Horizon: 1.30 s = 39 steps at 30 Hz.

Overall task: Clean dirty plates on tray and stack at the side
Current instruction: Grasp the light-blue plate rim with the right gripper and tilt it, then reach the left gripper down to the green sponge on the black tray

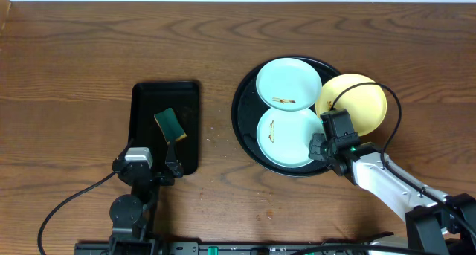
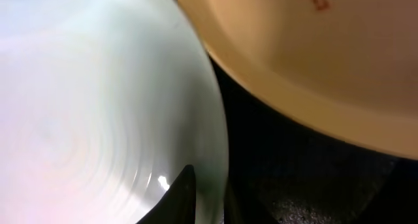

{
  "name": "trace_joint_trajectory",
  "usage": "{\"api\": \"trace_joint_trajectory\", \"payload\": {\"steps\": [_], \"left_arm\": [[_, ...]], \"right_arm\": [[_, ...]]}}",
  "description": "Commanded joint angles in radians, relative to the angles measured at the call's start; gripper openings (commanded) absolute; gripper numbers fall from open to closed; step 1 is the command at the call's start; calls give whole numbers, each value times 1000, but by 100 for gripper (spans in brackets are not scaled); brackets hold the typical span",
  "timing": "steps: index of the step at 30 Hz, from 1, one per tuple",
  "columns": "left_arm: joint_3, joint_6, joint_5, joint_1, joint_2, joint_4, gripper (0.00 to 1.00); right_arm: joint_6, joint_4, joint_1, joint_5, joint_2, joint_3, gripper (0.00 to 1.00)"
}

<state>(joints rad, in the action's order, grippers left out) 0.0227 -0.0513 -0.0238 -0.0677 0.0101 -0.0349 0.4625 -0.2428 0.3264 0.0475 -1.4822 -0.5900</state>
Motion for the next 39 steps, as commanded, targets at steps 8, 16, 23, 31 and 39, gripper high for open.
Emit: {"api": "trace_joint_trajectory", "payload": {"steps": [8,16,23,31,39], "left_arm": [[-19,6,9,-4,-6,-36,93],[-7,-24,-109,-4,-6,-7,93],[248,-124,-117,-3,107,-201,93],[838,-1,-119,-3,665,-616,93],[1178,-24,-164,-3,1126,-794,93]], "right_arm": [[-128,-11,-5,-37,-3,8,1],[-128,-10,-5,-37,-3,8,1],[-127,-7,-5,-37,-3,8,1],[-127,-3,-5,-37,-3,8,1],[-127,0,-5,-37,-3,8,4]]}}
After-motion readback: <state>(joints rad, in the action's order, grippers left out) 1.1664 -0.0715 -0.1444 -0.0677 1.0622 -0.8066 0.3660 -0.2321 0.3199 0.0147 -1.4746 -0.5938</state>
